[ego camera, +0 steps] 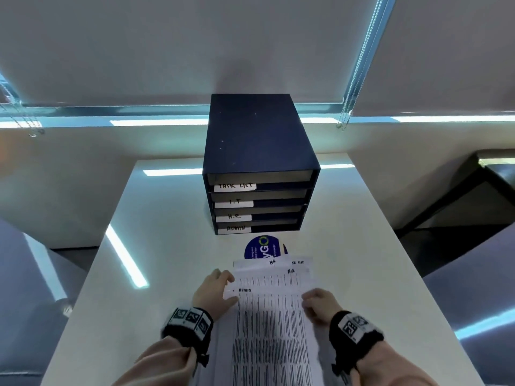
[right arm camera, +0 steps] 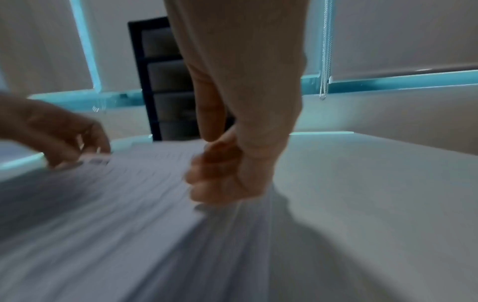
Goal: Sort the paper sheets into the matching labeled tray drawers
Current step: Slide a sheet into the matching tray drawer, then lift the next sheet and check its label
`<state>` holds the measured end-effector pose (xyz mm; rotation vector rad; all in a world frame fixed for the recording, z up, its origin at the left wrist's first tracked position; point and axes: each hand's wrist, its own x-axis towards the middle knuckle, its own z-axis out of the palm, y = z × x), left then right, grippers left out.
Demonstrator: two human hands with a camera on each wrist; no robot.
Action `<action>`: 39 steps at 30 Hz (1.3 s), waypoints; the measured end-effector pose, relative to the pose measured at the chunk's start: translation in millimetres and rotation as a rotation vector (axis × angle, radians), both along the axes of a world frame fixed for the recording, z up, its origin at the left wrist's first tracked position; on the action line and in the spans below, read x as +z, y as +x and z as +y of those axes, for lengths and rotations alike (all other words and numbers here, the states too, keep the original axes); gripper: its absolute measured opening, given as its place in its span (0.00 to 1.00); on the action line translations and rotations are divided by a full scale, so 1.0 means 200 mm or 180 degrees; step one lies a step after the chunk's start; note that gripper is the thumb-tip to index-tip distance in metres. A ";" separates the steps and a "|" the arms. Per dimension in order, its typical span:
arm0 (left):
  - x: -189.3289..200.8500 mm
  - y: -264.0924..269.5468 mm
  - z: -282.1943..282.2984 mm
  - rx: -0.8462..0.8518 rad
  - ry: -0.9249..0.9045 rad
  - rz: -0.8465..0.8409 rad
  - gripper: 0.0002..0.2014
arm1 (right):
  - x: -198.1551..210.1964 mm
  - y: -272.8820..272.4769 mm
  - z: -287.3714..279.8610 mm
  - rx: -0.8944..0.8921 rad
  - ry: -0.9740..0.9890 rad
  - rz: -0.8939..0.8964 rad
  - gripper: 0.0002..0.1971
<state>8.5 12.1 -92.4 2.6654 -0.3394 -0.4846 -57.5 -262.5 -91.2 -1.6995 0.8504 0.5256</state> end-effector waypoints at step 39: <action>0.48 0.28 -0.07 0.2453 -0.3409 0.2016 0.17 | 0.27 -0.12 0.04 -0.0567 0.1412 -0.0527 0.25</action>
